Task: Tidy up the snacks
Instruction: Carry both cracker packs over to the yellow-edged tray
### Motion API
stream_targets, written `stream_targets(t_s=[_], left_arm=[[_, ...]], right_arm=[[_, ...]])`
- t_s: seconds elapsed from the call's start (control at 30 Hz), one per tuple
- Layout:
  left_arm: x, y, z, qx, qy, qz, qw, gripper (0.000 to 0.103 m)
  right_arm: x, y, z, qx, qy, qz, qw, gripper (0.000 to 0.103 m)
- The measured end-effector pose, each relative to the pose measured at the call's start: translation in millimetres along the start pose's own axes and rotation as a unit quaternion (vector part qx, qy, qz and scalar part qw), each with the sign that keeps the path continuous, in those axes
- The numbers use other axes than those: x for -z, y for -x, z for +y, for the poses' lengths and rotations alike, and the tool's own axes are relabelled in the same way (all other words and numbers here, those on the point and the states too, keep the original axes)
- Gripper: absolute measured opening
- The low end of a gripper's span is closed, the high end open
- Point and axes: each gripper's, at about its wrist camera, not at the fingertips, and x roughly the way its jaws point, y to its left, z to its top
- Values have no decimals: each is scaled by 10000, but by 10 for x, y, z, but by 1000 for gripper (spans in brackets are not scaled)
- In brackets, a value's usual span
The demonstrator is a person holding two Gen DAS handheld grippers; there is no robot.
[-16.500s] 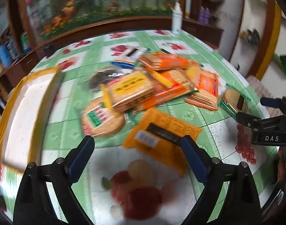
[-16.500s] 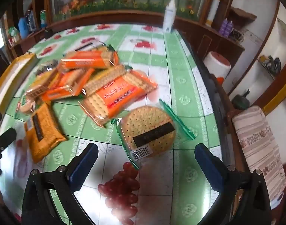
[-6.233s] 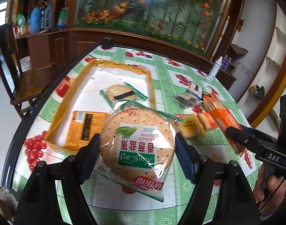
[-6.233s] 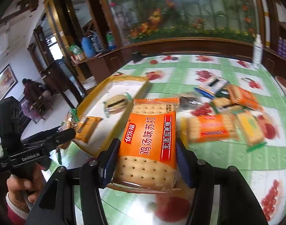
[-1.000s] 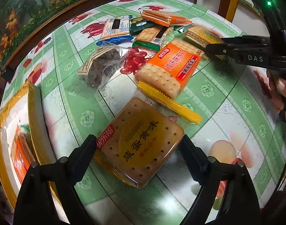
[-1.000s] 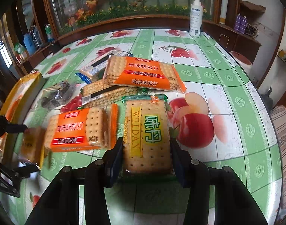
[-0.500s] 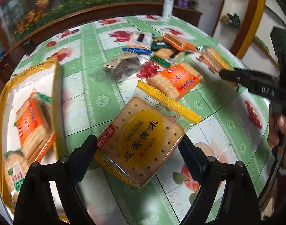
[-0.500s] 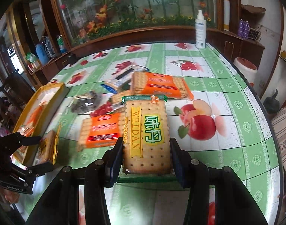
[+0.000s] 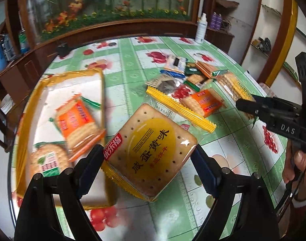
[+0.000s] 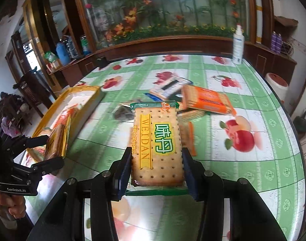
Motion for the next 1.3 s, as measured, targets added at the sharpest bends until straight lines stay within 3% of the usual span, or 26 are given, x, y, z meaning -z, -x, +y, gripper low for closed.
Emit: stream_targets(t_s=[0.57, 1.3], left_arm=[[99, 459, 689, -624, 759, -523, 9938, 88], [96, 376, 1375, -1053, 1371, -587, 9832, 88]], right_arm=[[-195, -19, 839, -449, 621, -119, 9970, 48], [-491, -550, 1613, -940, 975, 30, 9908, 48]])
